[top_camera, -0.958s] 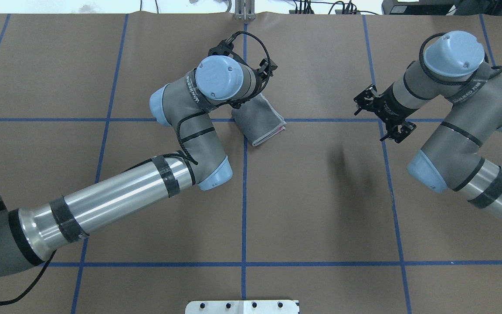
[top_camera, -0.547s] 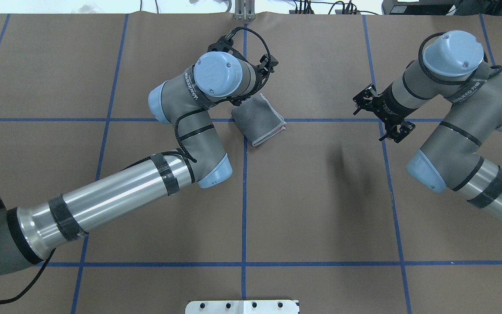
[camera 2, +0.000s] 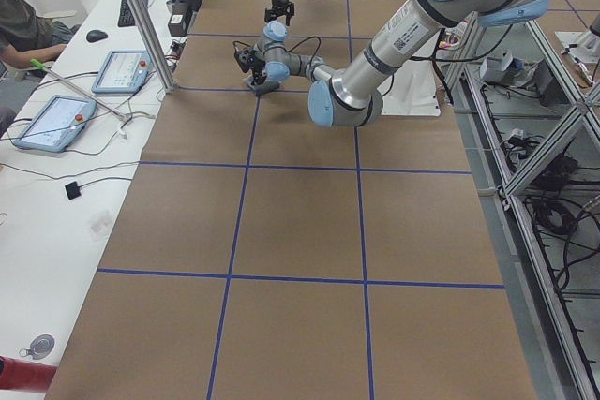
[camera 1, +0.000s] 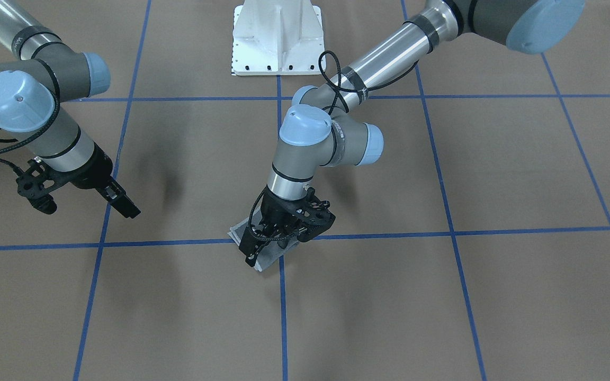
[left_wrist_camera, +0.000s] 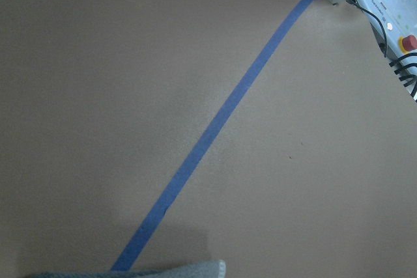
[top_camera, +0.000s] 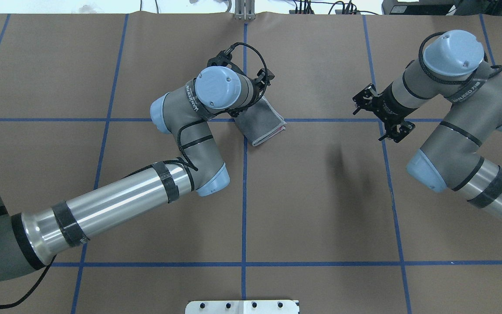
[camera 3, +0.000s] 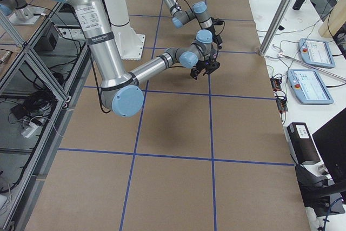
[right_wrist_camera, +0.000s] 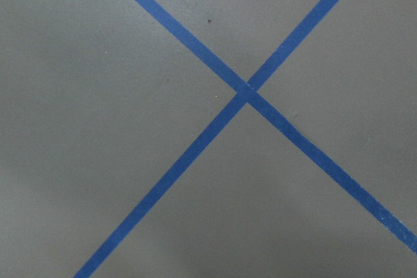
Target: Fold towel twice with both arms
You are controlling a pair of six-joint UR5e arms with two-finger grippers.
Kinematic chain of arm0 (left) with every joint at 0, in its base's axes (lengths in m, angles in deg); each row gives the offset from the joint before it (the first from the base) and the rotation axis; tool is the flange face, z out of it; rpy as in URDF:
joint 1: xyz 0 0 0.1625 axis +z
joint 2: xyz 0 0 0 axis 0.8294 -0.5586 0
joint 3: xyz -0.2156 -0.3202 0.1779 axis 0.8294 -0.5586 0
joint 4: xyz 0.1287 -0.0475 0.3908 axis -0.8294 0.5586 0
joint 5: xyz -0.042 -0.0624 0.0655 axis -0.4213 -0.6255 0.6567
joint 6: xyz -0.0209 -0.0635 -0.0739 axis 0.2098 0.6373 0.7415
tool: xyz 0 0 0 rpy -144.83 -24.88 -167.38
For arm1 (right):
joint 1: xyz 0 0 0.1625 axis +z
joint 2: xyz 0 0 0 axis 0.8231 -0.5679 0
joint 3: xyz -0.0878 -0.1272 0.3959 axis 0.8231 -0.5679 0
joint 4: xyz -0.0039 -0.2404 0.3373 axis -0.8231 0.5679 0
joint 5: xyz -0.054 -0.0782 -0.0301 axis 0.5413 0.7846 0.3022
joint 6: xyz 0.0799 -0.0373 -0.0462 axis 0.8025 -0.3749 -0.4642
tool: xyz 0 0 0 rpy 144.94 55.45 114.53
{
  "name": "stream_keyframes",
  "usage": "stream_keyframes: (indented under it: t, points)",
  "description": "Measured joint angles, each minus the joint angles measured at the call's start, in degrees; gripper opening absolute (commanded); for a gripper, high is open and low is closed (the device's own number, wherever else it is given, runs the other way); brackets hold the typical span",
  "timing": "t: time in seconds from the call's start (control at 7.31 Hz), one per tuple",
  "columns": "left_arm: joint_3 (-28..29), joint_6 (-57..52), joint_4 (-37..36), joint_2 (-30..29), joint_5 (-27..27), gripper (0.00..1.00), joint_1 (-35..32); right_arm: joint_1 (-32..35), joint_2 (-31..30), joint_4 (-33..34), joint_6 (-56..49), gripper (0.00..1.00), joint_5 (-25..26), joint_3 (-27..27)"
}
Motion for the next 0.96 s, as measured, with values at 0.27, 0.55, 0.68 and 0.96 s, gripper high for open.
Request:
stream_keyframes:
  t: [0.27,0.55,0.68,0.96]
  points:
    - [0.3,0.0,0.0,0.3,-0.2,1.0,0.3,0.0,0.0,0.0,0.0,0.99,-0.1,0.2]
    - [-0.6,0.0,0.0,0.4,-1.6,1.0,-0.3,0.1,0.0,0.0,0.1,0.99,-0.1,0.3]
    - [-1.9,0.1,-0.1,0.5,-3.0,1.0,-0.8,0.1,0.0,0.0,0.1,0.99,-0.1,0.4]
    - [-3.2,0.3,-0.5,1.1,-5.2,1.0,-0.6,0.3,0.0,0.0,0.1,0.99,-0.2,0.7]
